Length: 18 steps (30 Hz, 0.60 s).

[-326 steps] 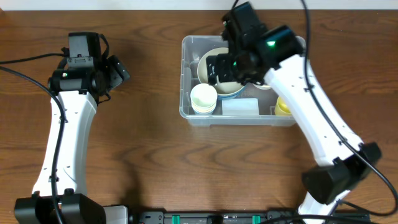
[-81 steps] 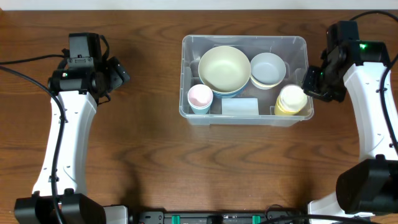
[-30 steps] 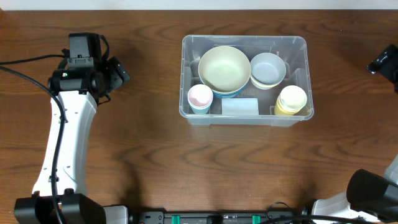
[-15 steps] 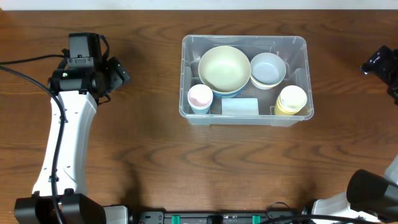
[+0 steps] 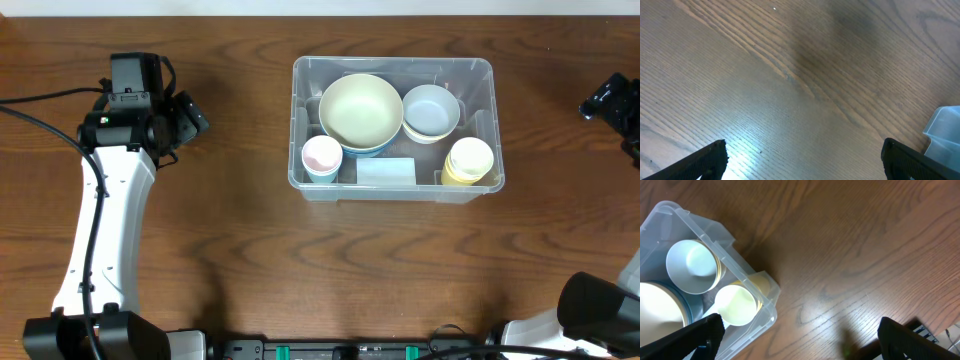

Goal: Pack container

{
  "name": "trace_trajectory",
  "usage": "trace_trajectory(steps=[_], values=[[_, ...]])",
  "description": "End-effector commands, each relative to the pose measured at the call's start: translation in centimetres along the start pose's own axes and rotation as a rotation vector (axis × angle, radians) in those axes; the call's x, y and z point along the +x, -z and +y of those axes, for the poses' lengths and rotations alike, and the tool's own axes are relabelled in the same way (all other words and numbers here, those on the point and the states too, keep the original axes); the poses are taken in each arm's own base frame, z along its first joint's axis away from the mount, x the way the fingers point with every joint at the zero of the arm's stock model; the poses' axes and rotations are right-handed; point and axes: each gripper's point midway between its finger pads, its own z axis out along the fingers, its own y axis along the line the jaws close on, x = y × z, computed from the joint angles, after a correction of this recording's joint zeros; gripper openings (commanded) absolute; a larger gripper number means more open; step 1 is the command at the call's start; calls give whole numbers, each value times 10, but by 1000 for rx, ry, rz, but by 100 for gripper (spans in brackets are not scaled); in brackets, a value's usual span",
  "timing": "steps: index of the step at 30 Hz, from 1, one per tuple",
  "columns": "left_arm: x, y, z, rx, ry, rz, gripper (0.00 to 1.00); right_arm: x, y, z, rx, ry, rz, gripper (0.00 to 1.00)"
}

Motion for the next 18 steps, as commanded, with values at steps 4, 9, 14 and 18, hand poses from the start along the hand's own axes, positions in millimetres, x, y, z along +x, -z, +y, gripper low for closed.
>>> trace_trajectory(steps=[4,9,14,18], values=[[-9,10,0,10,23,-33,98,2,-1,0,-1,5,7,99],[-9,10,0,10,23,-33,98,3,10,1,-19,7,-29,99],[-9,10,0,10,23,-33,98,9,36,11,-100,41,-161,99],[-9,10,0,10,23,-33,98,21,40,22,-191,85,-287,99]])
